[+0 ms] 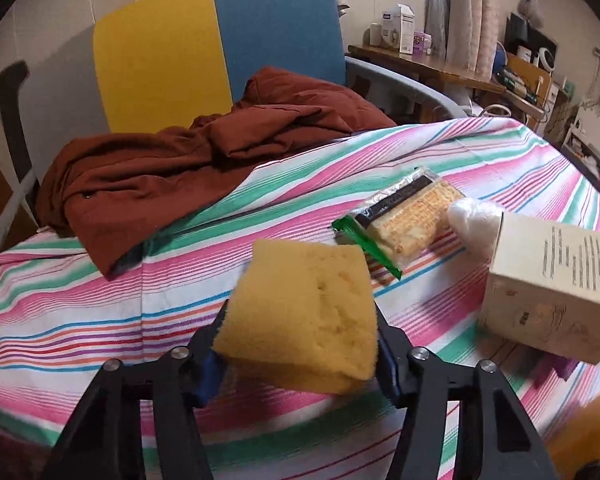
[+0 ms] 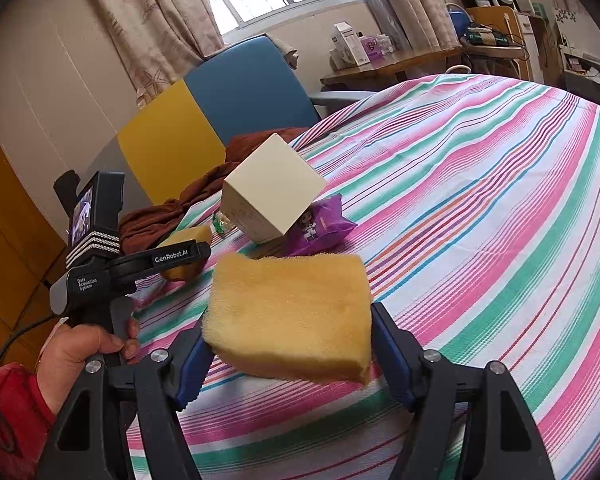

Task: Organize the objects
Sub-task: 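Grasp a yellow sponge with the right tool while the left tool grasps another sponge, then carry both yellow sponges toward the gold tray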

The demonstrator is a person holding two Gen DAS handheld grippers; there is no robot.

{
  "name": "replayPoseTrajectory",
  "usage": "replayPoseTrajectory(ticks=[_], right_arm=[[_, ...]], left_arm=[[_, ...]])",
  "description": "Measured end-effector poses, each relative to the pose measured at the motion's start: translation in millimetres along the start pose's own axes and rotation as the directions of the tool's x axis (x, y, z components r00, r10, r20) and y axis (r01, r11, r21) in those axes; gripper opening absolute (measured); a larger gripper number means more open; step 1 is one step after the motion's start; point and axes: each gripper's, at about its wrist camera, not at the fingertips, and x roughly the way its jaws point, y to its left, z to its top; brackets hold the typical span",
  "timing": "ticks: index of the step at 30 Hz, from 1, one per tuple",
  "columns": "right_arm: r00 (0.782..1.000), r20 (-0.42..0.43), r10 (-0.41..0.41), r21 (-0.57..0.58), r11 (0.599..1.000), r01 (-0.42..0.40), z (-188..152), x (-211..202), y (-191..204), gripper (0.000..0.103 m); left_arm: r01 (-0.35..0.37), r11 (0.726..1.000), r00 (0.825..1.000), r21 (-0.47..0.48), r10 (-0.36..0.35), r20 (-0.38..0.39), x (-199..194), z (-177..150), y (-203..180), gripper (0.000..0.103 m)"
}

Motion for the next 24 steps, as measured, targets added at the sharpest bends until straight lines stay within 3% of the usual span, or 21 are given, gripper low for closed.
replayPoseTrajectory(ticks=[10,16,24], right_arm=[[0.999,0.003,-0.048,-0.054,0.997,0.048,0,0,7,0.074],[0.995,0.021,-0.099,-0.098,0.990,0.100,-1,-4,15,0.072],[0.983,0.091,-0.160,-0.056,0.985,0.166,-8,-30,14,0.072]], left_arm=[[-0.028,0.991,0.996,-0.133,0.040,0.086,-37,-26,20,0.057],[-0.022,0.992,0.988,-0.126,0.041,0.148,-69,-48,15,0.057],[-0.003,0.995,0.981,-0.102,0.022,0.193,-105,-78,8,0.057]])
